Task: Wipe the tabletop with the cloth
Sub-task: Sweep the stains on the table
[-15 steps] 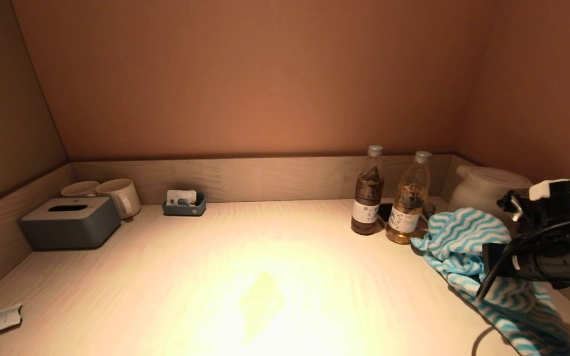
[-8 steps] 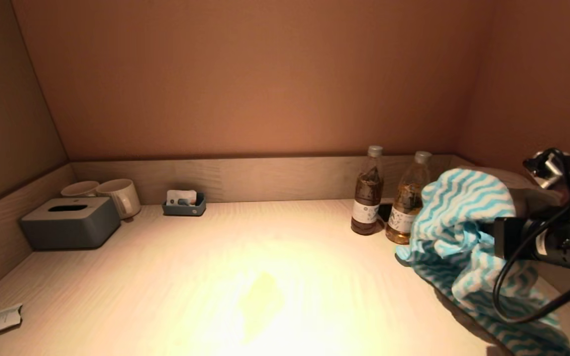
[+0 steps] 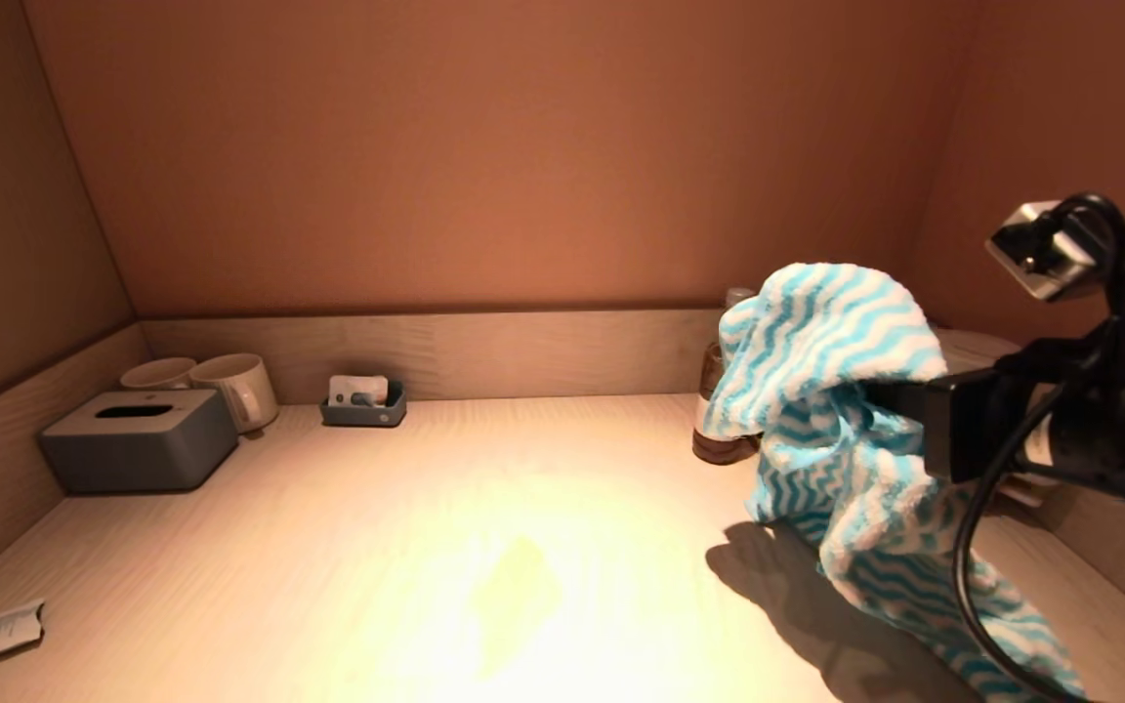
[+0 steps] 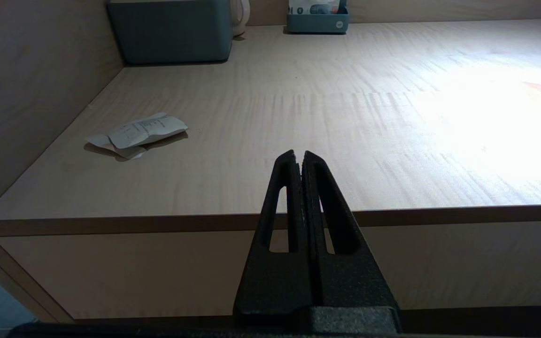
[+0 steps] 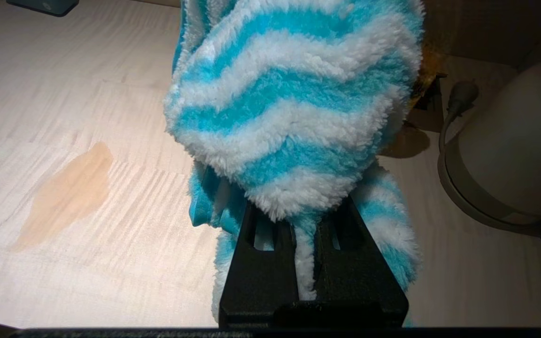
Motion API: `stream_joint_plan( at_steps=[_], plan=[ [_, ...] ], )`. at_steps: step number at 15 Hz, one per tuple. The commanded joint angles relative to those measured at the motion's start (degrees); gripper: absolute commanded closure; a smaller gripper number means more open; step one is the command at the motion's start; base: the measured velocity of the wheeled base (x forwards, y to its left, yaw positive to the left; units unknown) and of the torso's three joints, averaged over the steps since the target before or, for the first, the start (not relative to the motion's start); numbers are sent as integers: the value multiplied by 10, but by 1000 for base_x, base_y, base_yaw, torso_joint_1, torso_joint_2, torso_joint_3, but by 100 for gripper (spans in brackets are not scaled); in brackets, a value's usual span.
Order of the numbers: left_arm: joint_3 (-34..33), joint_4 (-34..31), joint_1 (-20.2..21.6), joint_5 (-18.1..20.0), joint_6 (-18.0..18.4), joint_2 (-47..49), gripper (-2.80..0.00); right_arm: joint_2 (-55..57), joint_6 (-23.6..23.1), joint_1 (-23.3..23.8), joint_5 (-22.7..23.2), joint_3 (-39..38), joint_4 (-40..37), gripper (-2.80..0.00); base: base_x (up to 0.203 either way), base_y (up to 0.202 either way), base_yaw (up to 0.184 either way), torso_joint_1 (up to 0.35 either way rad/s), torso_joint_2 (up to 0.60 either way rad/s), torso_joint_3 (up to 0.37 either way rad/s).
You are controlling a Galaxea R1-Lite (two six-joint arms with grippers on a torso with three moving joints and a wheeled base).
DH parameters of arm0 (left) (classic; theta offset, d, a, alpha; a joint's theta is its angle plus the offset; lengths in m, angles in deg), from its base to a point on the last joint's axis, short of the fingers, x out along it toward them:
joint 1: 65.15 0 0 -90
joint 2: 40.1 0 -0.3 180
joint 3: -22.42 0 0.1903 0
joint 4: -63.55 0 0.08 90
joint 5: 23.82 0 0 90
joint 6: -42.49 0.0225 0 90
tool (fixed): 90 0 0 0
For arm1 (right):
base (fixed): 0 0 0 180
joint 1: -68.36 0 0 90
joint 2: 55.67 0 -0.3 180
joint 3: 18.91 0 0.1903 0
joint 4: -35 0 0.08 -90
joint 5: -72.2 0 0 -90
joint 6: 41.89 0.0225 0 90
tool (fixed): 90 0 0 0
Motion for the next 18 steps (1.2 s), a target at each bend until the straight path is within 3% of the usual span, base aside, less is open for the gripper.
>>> stream_joint_plan(
  at_steps=[1,14,18],
  plan=[
    [0,0,0,0,0,0,0,46,0,-15,-13,18,1,0,0,0,0,0,0,0],
    [0,0,0,0,0,0,0,214,2,-124,-20,43,45,0,0,0,0,0,0,0],
    [0,0,0,0,0,0,0,265,3,-179,-20,72,51,0,0,0,0,0,0,0]
  ],
)
